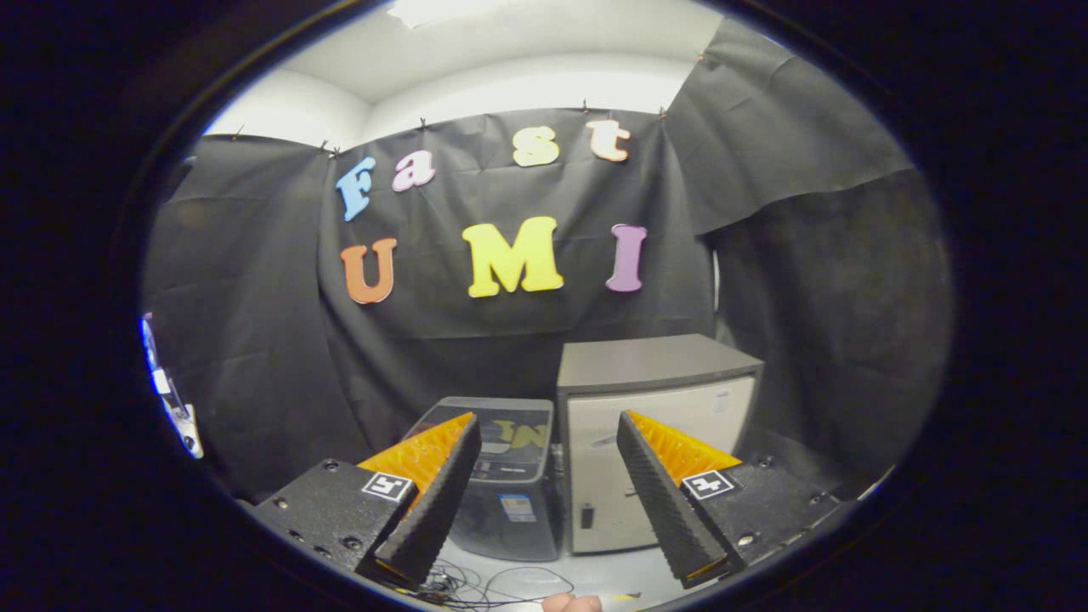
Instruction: Put the clothes into the washing machine and then close the washing machine lid.
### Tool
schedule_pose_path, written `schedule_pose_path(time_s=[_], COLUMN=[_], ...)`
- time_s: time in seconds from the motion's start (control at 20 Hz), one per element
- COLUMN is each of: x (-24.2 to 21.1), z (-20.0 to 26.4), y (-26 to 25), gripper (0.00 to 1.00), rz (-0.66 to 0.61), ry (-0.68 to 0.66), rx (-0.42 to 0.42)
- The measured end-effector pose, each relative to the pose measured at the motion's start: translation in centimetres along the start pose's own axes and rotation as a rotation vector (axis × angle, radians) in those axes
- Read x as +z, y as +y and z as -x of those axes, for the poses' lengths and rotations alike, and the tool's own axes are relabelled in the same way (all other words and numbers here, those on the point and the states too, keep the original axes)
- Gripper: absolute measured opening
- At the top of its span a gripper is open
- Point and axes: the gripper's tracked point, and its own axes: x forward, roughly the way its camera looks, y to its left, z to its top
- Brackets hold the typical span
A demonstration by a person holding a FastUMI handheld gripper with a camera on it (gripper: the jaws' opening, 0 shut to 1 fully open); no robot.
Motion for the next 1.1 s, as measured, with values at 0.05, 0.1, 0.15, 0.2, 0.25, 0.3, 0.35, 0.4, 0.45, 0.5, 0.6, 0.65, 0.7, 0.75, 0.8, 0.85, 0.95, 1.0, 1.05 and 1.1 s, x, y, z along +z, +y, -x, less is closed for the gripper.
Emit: schedule_pose_path(time_s=[0.05,0.1,0.15,0.2,0.25,0.3,0.35,0.4,0.45,0.5,0.6,0.65,0.7,0.75,0.8,0.85,0.95,1.0,1.05,1.1], x=[0.3,0.4,0.5,0.5,0.3,0.3,0.1,0.0,-0.1,-0.1,-0.1,-0.4,-0.3,-0.1,0.0,0.2,0.3,0.5,0.8,1.1], z=[1.0,1.8,2.3,3.1,3.7,4.3,4.7,5.3,5.7,6.1,6.0,6.1,6.2,6.1,6.0,6.0,5.8,5.7,5.4,5.3], y=[-1.4,-2.5,-3.5,-4.6,-5.4,-6.1,-6.8,-7.5,-7.8,-8.1,-8.8,-8.9,-9.1,-9.3,-9.4,-9.7,-9.9,-10.0,-9.9,-9.8], gripper=[1.0,1.0,1.0,1.0,1.0,1.0,1.0,1.0,1.0,1.0,1.0,1.0,1.0,1.0,1.0,1.0,1.0,1.0,1.0,1.0], rz=[0.012,0.018,0.019,0.02,0.021,0.021,0.022,0.024,0.024,0.023,0.019,0.013,0.006,0.0,-0.003,-0.003,0.001,0.003,0.004,0.005], ry=[-0.011,-0.019,-0.027,-0.028,-0.026,-0.027,-0.027,-0.024,-0.023,-0.024,-0.022,-0.016,-0.017,-0.021,-0.029,-0.033,-0.028,-0.028,-0.032,-0.039], rx=[-0.015,-0.022,-0.024,-0.032,-0.033,-0.031,-0.028,-0.027,-0.026,-0.02,-0.014,-0.012,-0.01,-0.009,-0.007,-0.008,-0.007,-0.008,-0.011,-0.01])
